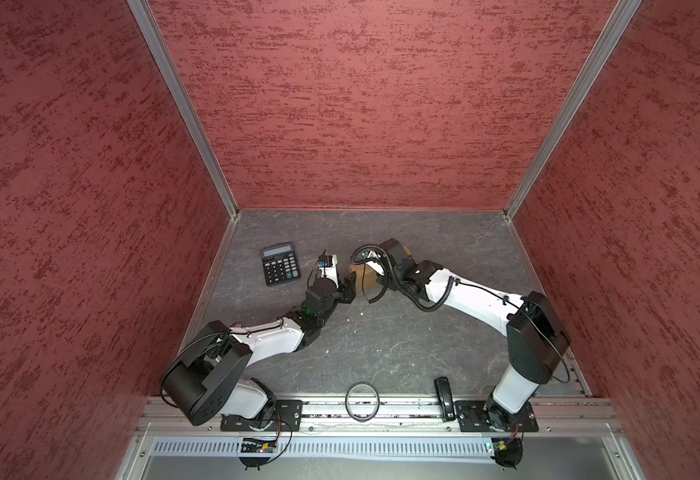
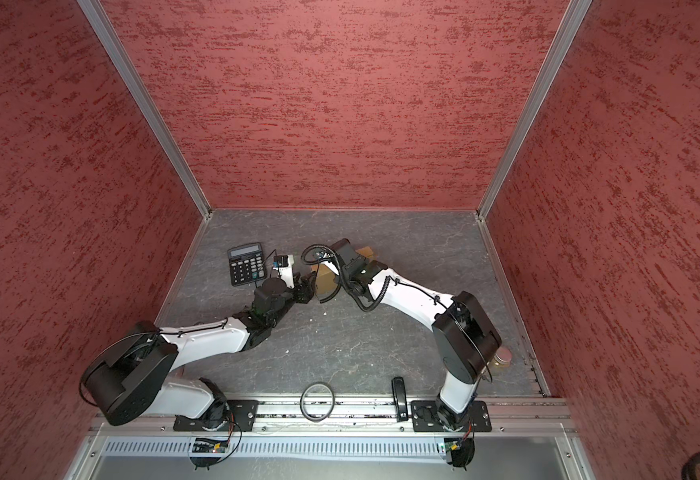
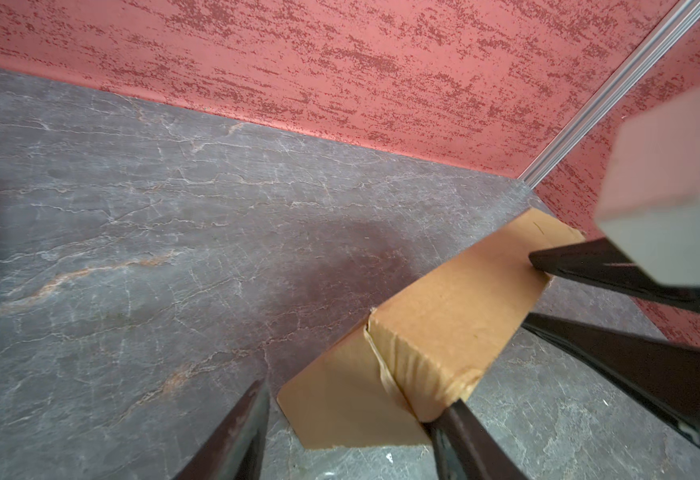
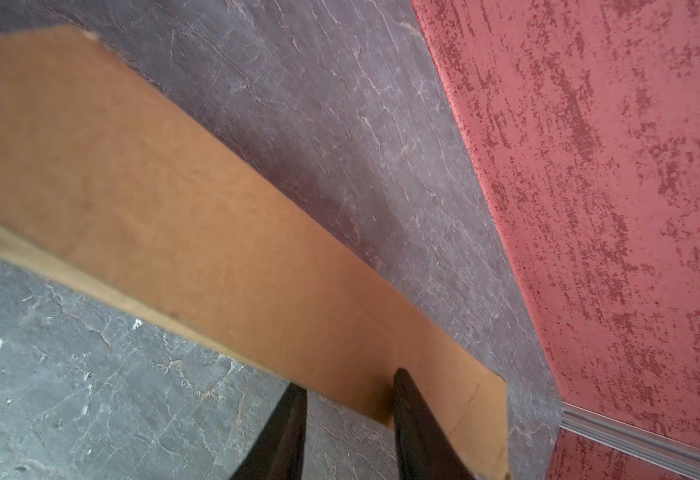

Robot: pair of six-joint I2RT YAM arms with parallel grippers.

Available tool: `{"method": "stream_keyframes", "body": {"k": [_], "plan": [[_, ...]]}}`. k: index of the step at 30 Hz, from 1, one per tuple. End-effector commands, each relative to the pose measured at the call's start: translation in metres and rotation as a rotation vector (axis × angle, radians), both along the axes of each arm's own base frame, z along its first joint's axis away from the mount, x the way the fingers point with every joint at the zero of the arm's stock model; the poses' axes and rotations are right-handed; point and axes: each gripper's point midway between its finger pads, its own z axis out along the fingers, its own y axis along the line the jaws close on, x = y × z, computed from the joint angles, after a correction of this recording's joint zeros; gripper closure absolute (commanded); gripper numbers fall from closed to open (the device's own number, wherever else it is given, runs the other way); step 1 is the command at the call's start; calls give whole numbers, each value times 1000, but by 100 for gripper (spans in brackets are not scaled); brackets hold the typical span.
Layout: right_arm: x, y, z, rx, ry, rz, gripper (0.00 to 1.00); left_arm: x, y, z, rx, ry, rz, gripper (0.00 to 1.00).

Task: Fold the paper box

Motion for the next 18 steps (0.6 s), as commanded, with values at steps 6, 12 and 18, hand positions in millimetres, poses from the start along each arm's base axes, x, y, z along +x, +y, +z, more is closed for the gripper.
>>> {"method": "stream_keyframes", "body": {"k": [6, 12, 18], "plan": [[-2, 9, -11, 13, 57, 0, 65, -61, 37, -118, 306, 395, -58, 35], [1, 14, -2, 30, 49, 4, 65, -53, 39, -114, 292, 411, -56, 31], [8, 21, 5, 20, 50, 16, 63, -47, 43, -110, 236, 446, -58, 28]]}}
